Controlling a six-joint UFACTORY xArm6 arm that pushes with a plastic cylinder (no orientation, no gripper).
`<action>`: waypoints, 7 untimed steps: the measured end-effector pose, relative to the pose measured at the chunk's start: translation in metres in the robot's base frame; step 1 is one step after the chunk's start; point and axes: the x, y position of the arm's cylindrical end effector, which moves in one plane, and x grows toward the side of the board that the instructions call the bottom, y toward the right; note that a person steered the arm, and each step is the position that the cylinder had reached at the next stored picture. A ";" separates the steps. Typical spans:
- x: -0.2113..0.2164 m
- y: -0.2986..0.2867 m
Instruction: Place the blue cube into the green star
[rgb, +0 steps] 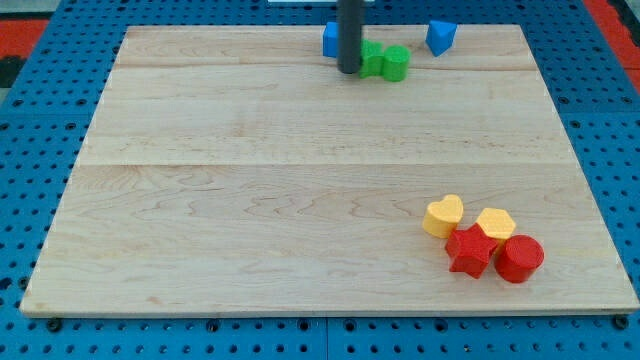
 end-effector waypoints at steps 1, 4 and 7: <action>0.001 0.036; 0.016 -0.038; -0.060 -0.056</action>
